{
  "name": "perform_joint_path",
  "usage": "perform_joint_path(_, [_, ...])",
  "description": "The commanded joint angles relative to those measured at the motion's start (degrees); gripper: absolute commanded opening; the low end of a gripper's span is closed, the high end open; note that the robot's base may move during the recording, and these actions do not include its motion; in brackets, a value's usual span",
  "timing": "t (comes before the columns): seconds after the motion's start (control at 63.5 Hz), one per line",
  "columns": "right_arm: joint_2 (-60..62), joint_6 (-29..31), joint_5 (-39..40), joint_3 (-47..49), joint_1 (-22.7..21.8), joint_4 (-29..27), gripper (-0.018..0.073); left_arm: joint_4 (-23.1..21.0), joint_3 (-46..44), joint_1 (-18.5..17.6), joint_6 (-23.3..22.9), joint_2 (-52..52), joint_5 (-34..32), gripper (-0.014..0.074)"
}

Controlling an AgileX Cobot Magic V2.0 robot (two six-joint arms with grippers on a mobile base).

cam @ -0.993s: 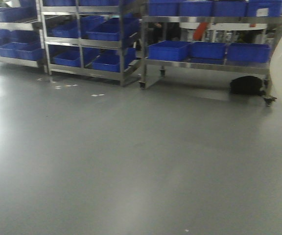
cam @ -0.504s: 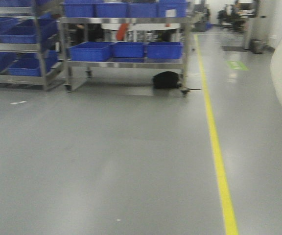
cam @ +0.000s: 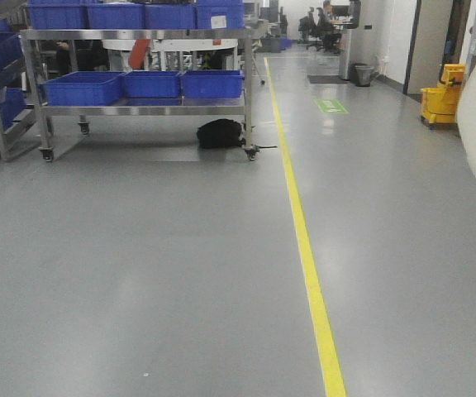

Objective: Move white bin to right shelf second layer
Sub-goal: 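Drive across the floor carrying the bin in the right gripper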

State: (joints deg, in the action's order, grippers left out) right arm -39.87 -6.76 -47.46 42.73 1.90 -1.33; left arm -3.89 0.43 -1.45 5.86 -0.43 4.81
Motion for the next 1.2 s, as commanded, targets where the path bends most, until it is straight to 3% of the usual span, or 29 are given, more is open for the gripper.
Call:
perform_joint_path(0.0, [0.18, -0.14, 4.74, 1.62, -0.40, -0.05, 0.0048, -0.35, 2.11, -0.22, -0.15, -0.75, -4.81, 0.0085])
perform_joint_path(1.182, [0.18, -0.14, 4.74, 1.62, -0.40, -0.05, 0.0048, -0.35, 2.11, -0.22, -0.15, -0.75, -4.81, 0.0085])
